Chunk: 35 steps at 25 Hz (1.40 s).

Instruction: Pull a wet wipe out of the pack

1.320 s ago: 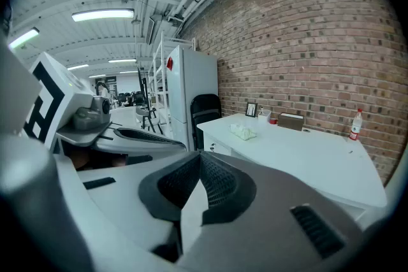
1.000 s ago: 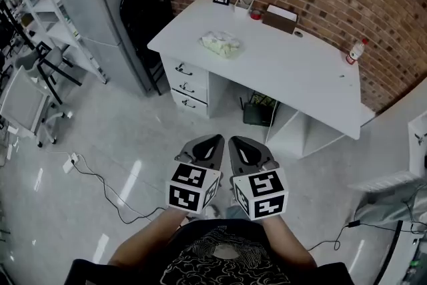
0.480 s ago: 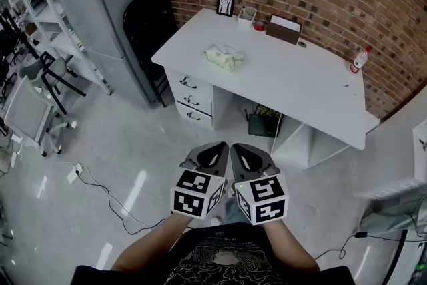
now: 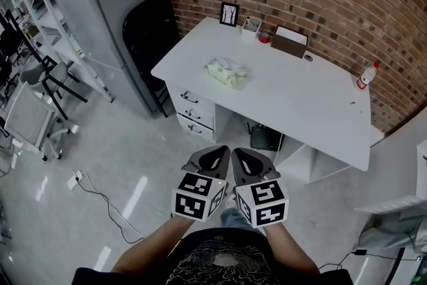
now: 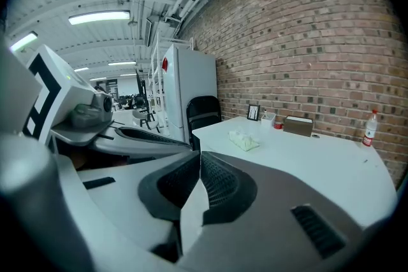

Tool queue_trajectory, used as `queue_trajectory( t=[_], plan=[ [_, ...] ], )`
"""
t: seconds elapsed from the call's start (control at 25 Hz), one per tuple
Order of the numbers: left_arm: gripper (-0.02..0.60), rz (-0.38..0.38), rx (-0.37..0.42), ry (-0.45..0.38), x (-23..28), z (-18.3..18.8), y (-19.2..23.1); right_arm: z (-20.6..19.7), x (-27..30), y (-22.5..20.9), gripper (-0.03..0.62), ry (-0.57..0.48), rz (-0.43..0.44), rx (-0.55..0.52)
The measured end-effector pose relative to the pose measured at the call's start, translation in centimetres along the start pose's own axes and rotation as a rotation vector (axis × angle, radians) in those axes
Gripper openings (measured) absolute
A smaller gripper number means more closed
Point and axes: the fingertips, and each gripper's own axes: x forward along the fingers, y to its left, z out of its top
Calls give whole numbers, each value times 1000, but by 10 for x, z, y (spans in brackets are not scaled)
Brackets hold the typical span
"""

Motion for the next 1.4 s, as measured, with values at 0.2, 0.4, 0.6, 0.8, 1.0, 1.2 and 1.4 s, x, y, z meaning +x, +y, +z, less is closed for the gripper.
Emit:
queue_trajectory(
  t=[0.2, 0.4, 0.6, 0.8, 1.0, 1.2, 1.4],
  plan=[
    [11, 15, -13, 2, 28, 15, 19, 14, 28, -21, 18, 4, 12, -3],
    [12, 35, -25, -7, 57, 38, 31, 35, 50, -48, 18, 1, 26, -18],
    [12, 53, -29, -16, 84, 60, 38, 54, 67, -73, 18, -11, 41, -34],
    [12, 71, -38, -7, 111, 72, 42, 70, 81, -98, 18, -32, 62, -40],
    [12, 109, -41, -8, 133, 83, 50, 78, 95, -120, 18, -39, 85, -42],
    [11, 133, -43, -6, 149, 90, 56, 81, 108, -134, 18, -35, 107, -45],
    [11, 136, -56, -1, 166, 94, 62, 84, 117, -150, 18, -35, 107, -42]
  ],
)
